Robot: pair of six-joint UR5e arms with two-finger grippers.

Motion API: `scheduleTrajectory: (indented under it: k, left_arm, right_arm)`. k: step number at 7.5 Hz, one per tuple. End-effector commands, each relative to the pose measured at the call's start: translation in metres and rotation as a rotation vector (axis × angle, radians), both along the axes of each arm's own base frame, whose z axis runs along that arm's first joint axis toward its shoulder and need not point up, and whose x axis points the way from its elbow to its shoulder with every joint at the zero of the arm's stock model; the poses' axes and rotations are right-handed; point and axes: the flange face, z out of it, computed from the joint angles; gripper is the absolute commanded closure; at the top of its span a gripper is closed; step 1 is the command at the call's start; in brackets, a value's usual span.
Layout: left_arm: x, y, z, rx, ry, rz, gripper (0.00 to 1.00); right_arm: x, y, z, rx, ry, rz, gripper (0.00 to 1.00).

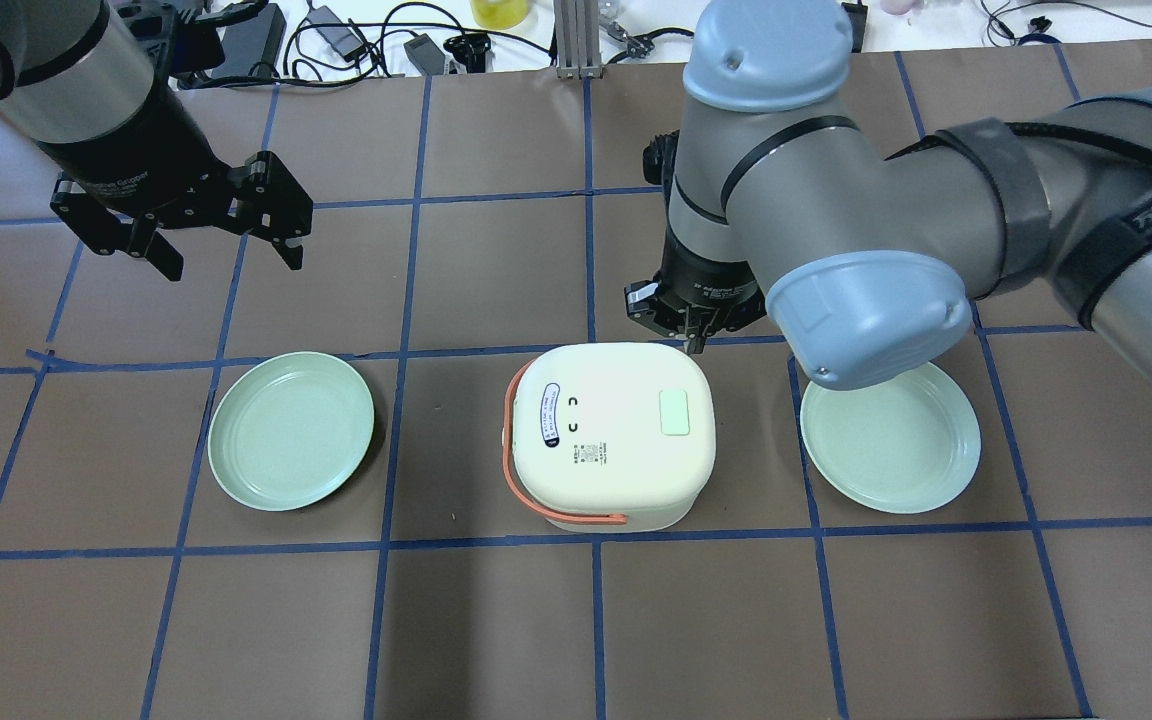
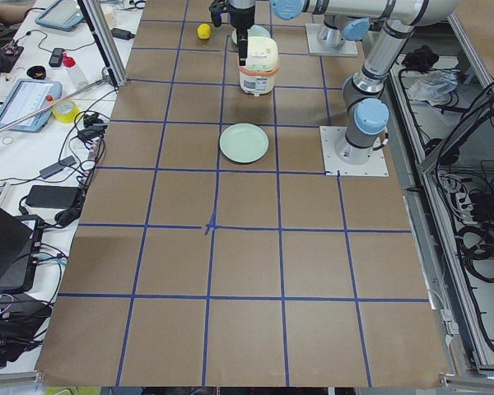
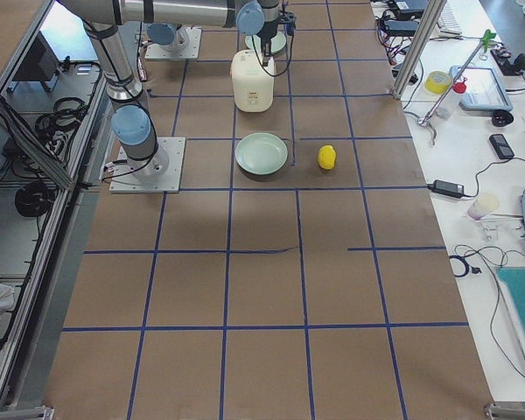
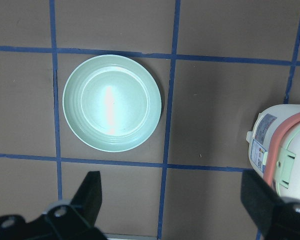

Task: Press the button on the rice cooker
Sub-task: 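Move the right gripper over the rice cooker's lid button, then press down on the lid button with the right gripper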

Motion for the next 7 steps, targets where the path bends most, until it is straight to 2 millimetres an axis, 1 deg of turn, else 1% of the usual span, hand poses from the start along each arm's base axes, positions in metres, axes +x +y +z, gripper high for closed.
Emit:
scheduleTrajectory:
  k: [1,3,5,6,7]
  left_arm:
    - [0.000,0.000,0.000,0.000,0.000,0.000,0.00]
    - [0.000,0.000,0.000,0.000,0.000,0.002,0.00]
    - [0.000,0.000,0.000,0.000,0.000,0.000,0.00]
    - [0.000,0.000,0.000,0.000,0.000,0.000,0.00]
    - [0.000,0.000,0.000,0.000,0.000,0.002,0.00]
  right_arm:
    - [0.011,0.017,-0.018,0.038,0.017,0.036,0.88]
    - [0.011,0.016,-0.025,0.052,0.021,0.046,0.87]
    - [0.009,0.023,-0.041,0.086,0.031,0.049,0.87]
    - [0.009,0.023,-0.041,0.086,0.032,0.050,0.87]
    - [0.009,0.023,-0.041,0.084,0.032,0.049,0.83]
